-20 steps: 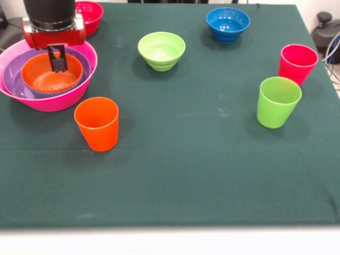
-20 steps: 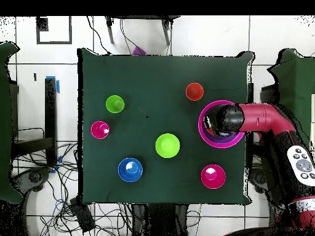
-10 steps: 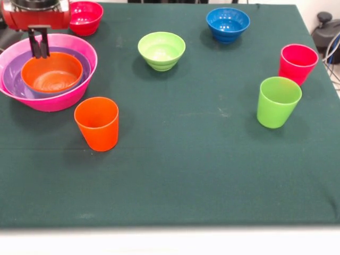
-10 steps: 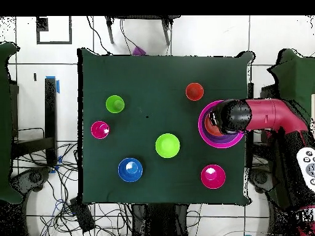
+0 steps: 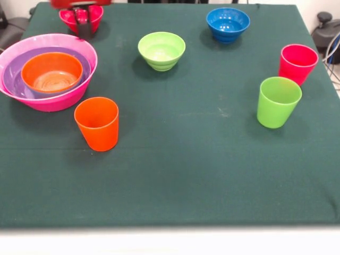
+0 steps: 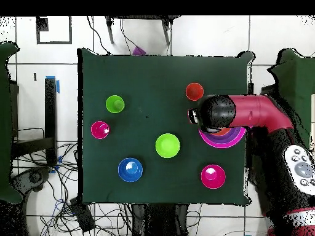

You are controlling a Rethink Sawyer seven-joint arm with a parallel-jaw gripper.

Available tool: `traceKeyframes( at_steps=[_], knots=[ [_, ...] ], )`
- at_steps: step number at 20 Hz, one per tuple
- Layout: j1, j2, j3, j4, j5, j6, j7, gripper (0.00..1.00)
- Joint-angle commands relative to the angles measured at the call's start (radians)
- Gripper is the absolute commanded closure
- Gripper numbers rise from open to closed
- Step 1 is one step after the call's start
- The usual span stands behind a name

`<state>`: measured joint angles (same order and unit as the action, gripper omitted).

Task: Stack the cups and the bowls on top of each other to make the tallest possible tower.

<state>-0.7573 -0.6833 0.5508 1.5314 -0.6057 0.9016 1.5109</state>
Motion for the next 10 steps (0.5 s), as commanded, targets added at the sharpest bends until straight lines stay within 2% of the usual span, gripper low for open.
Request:
traceKeyframes(
  at_steps=[1,7,8,10],
  knots=[
    [0.159,-0.034,-0.035,0.086,0.095,0.061,0.240,1.00],
    [0.249,-0.011,-0.096,0.047,0.131,0.007,0.315,1.00],
    [0.258,-0.008,-0.111,0.043,0.134,0.001,0.300,0.00],
    [0.252,-0.014,-0.115,0.063,0.131,-0.046,0.313,0.00]
  ],
)
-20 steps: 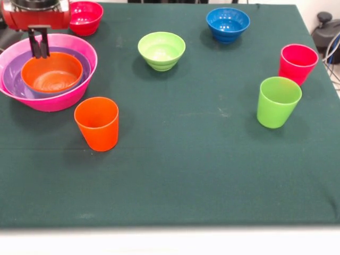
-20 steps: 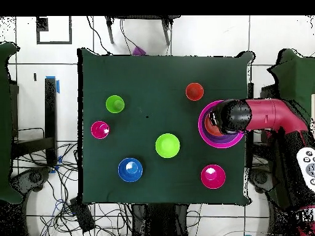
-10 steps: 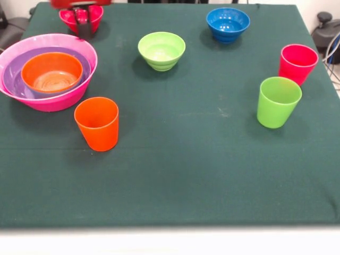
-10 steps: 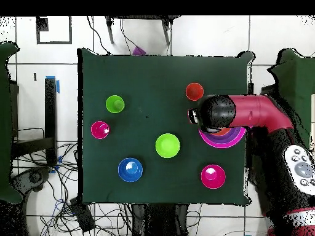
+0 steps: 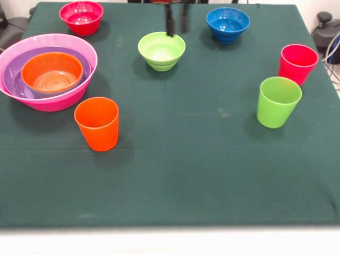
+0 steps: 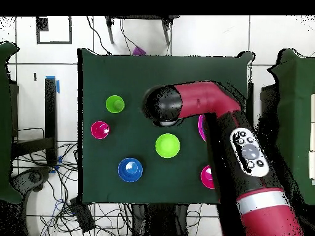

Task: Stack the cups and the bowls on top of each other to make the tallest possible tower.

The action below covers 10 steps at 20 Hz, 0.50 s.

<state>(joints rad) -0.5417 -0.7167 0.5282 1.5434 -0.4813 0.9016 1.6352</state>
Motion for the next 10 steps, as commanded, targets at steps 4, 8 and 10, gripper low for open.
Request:
traceKeyframes(
  at_steps=[4,8,10],
  knots=[
    [0.026,-0.006,-0.112,0.131,-0.021,-0.153,0.203,0.00],
    [0.020,0.012,-0.149,0.191,-0.068,-0.280,0.244,0.00],
    [0.017,0.001,-0.169,0.235,-0.072,-0.320,0.250,0.00]
  ],
)
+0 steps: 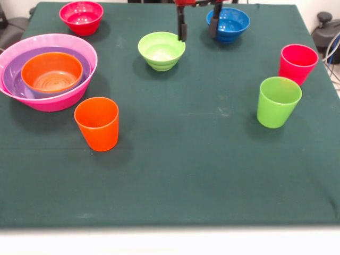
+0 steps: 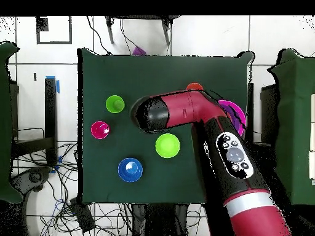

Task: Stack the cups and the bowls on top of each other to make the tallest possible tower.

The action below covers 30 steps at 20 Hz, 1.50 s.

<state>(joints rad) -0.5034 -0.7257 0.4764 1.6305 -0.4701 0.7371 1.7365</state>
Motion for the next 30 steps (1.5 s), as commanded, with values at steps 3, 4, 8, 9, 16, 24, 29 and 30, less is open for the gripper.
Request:
traceKeyframes(
  at_steps=[3,4,8,9,16,24,29,30],
  knots=[
    [-0.014,-0.006,-0.141,0.182,-0.085,-0.179,0.135,0.00],
    [-0.011,-0.007,-0.150,0.187,-0.084,-0.187,0.130,0.00],
    [0.010,0.008,-0.189,0.194,-0.087,-0.211,0.110,0.00],
    [0.015,0.020,-0.199,0.192,-0.088,-0.223,0.110,0.00],
    [0.044,0.089,-0.233,0.168,-0.062,-0.261,0.120,0.00],
    [0.068,0.141,-0.247,0.121,-0.035,-0.265,0.112,0.00],
    [0.079,0.134,-0.251,0.133,-0.020,-0.272,0.121,0.00],
    [0.082,0.134,-0.252,0.133,-0.017,-0.272,0.124,0.00]
  ],
)
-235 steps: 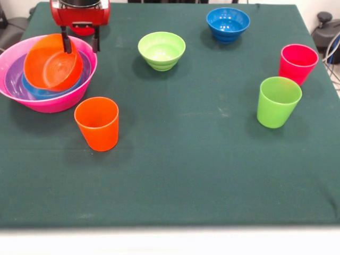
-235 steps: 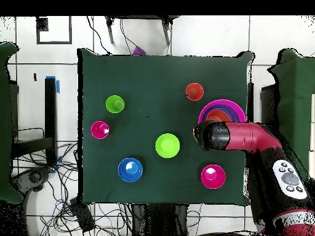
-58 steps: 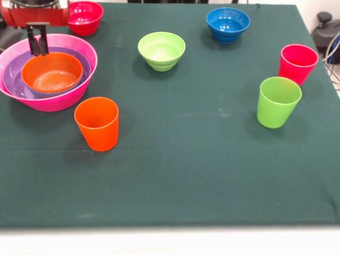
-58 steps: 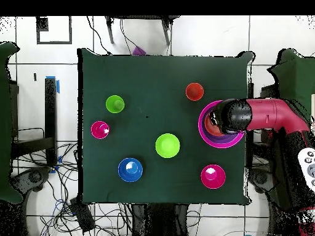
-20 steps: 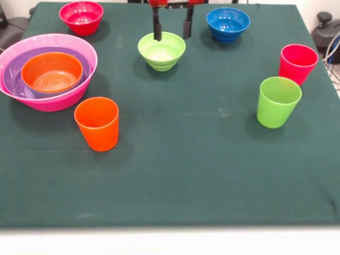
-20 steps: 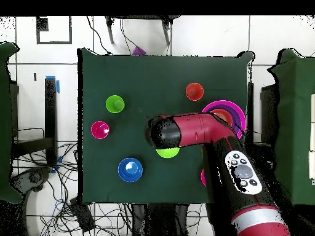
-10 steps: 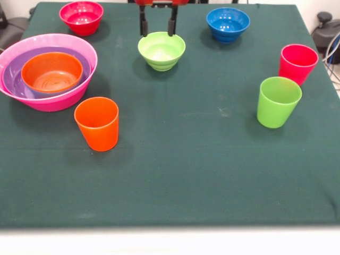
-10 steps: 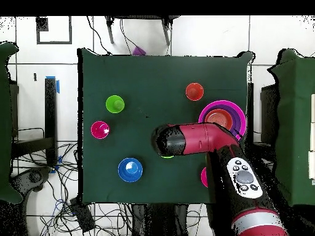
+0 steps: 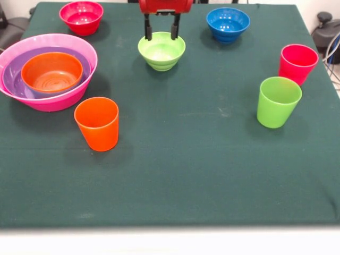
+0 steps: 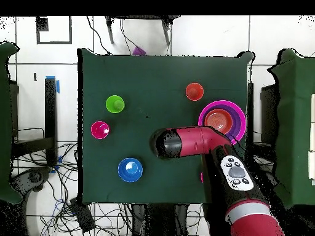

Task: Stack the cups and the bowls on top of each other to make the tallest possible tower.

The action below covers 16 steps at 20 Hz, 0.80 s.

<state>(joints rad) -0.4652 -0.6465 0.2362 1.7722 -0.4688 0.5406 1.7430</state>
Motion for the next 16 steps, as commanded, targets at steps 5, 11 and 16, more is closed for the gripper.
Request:
traceKeyframes(
  at_steps=[5,11,16],
  knots=[
    [0.050,0.045,-0.009,-0.003,-0.003,-0.066,0.118,0.00],
    [0.064,0.042,-0.008,-0.011,0.016,-0.048,0.118,0.00],
    [0.074,0.046,-0.009,-0.016,0.026,-0.045,0.119,0.00]
  ],
)
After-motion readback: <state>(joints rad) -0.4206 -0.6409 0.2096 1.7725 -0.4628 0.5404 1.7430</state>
